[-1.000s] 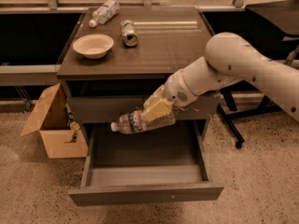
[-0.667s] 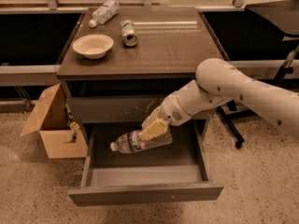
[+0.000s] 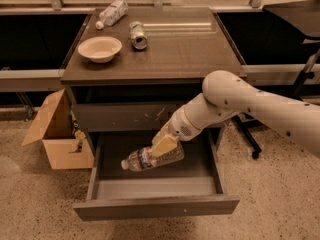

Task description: Place water bottle into middle drawer

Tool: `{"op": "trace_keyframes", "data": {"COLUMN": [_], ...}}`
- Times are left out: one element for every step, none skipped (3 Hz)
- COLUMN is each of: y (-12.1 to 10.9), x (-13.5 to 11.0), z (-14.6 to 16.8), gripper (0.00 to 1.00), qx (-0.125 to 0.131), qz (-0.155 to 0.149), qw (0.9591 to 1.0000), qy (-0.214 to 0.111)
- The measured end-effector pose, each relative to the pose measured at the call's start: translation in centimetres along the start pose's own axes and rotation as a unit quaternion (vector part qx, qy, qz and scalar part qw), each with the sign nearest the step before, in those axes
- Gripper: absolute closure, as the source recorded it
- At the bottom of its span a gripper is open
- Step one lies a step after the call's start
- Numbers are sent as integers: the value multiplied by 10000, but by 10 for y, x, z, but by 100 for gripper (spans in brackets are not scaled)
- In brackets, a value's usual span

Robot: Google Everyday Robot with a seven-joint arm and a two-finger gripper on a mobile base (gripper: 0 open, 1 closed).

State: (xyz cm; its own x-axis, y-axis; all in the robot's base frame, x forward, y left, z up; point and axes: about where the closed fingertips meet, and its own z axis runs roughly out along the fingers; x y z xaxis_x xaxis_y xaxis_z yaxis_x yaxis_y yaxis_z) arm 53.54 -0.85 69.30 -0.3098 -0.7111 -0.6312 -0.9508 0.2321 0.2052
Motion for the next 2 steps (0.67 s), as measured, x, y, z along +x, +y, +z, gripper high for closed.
{"op": "trace_keyframes", "data": {"y": [-12,-27], "x": [35,68], "z": [27,51], "gripper": [100,100], "qx": [123,292], "qz": [114,183], "qw": [9992,9967], "qy": [356,736]}}
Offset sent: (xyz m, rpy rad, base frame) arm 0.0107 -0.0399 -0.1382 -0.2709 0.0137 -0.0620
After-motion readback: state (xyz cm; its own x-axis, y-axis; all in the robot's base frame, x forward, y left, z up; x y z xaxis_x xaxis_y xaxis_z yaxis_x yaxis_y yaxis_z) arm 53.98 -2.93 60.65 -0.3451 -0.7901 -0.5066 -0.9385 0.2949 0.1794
